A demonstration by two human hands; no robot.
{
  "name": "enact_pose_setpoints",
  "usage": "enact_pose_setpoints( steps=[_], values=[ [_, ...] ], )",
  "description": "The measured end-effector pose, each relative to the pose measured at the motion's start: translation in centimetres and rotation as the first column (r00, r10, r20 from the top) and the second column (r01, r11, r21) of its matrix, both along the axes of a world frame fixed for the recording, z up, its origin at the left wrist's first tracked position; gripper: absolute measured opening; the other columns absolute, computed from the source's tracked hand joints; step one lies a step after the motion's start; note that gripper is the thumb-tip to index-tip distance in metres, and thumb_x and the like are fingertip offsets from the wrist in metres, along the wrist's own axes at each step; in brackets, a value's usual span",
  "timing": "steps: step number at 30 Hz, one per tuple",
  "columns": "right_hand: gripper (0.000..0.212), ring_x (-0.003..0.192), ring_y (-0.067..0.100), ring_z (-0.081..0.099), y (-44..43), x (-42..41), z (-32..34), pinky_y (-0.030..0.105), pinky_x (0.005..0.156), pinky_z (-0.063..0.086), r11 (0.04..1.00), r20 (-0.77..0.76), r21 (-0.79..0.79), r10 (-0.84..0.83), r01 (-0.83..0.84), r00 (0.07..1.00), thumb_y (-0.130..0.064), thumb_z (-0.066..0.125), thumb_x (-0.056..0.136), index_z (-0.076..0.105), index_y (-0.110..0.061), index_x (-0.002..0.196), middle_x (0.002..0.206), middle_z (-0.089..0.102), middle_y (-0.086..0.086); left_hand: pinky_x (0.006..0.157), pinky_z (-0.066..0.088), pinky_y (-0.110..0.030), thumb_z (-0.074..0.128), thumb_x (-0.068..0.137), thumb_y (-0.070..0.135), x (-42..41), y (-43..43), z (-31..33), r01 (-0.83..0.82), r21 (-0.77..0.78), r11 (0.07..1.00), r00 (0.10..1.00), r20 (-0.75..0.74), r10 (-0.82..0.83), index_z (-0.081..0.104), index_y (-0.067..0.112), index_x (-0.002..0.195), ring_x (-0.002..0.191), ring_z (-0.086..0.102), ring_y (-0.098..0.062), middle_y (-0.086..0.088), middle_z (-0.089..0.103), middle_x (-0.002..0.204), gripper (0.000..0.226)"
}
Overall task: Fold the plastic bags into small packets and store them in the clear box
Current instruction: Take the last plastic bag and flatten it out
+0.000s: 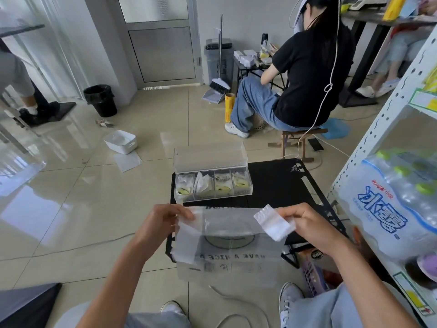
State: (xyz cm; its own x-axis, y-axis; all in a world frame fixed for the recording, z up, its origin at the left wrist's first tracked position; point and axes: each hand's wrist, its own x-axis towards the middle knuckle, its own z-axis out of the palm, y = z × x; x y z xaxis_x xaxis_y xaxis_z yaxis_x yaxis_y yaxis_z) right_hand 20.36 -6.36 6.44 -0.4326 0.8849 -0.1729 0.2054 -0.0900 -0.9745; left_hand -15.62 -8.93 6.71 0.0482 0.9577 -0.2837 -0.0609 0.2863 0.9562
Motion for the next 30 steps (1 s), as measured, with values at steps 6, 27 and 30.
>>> enact_pose_setpoints(
  steps=[6,27,30],
  values=[
    [0.044,0.115,0.037,0.068,-0.1,-0.1,-0.4,0.040,0.099,0.053,0.996,-0.240,-0.069,-0.070,0.055,0.968,-0.020,0.043,0.096,0.080,0.003,0.098,0.116,0.075,0.023,0.077,0.042,-0.037,0.076,0.089,0.036,-0.5,0.2,-0.9,-0.017,0.173,0.985,0.990,-0.138,0.041,0.078,0.006,0.093,0.085,0.059,-0.023,-0.007,0.072,0.093,0.030],
    [0.029,0.106,0.035,0.072,1.3,-1.5,-0.9,0.045,0.092,0.056,0.966,-0.170,-0.187,-0.210,0.178,0.963,-0.026,0.059,0.101,0.062,-0.014,0.127,0.114,0.075,0.021,0.066,0.059,-0.029,0.066,0.097,0.008,-0.1,-0.7,-0.3,0.014,0.048,0.999,0.999,-0.033,-0.013,0.068,-0.010,0.109,0.083,0.076,-0.026,-0.016,0.078,0.095,0.021],
    [0.033,0.111,0.035,0.071,1.0,-1.3,-0.8,0.041,0.092,0.054,0.974,-0.134,-0.215,-0.104,0.074,0.985,-0.017,0.062,0.099,0.060,-0.013,0.132,0.117,0.074,0.022,0.057,0.056,-0.024,0.062,0.101,0.008,-0.3,-0.4,-0.3,-0.037,0.035,0.999,0.999,-0.008,0.037,0.068,-0.008,0.106,0.070,0.071,-0.018,-0.014,0.073,0.086,0.017]
  ],
)
